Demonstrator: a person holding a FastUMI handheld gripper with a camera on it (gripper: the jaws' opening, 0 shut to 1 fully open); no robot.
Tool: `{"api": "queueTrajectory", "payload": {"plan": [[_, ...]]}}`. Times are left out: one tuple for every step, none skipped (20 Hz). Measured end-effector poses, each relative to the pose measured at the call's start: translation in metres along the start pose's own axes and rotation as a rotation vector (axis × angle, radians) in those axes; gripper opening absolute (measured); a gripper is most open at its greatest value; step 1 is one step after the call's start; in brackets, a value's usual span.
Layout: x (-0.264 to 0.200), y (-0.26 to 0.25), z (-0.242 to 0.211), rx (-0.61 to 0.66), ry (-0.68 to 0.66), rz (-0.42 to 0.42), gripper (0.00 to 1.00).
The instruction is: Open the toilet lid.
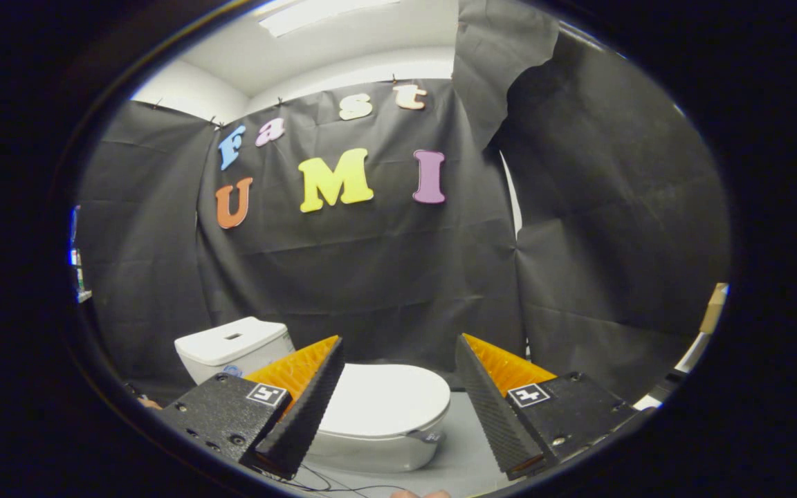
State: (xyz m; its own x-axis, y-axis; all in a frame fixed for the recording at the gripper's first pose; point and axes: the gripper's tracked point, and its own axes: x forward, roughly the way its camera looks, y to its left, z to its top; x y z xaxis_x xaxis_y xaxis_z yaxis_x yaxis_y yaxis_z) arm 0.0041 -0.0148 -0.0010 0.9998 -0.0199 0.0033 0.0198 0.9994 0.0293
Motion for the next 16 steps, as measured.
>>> {"api": "queueTrajectory", "payload": {"plan": [[0.0, 0.0, -0.001, -0.01, 0.002, 0.004, 1.0], [0.001, 0.0, -0.003, -0.02, 0.007, 0.004, 1.0], [0.002, -0.001, -0.004, -0.023, 0.012, 0.003, 1.0], [0.002, -0.002, -0.004, -0.02, 0.014, 0.001, 1.0], [0.002, -0.004, -0.004, -0.017, 0.011, -0.001, 1.0], [0.002, -0.004, -0.002, -0.017, 0.008, -0.001, 1.0], [0.003, -0.004, -0.004, -0.017, 0.01, 0.0, 1.0], [0.003, -0.005, -0.007, -0.014, 0.017, -0.001, 1.0], [0.004, -0.007, -0.01, -0.009, 0.026, -0.004, 1.0], [0.004, -0.007, -0.012, -0.005, 0.032, -0.004, 1.0], [0.005, -0.008, -0.013, -0.004, 0.035, -0.008, 1.0], [0.005, -0.01, -0.014, -0.002, 0.036, -0.011, 1.0], [0.006, -0.01, -0.016, 0.0, 0.04, -0.013, 1.0], [0.008, -0.01, -0.02, -0.001, 0.044, -0.015, 1.0], [0.008, -0.009, -0.024, -0.007, 0.051, -0.015, 1.0], [0.008, -0.008, -0.027, -0.015, 0.061, -0.015, 1.0]]}}
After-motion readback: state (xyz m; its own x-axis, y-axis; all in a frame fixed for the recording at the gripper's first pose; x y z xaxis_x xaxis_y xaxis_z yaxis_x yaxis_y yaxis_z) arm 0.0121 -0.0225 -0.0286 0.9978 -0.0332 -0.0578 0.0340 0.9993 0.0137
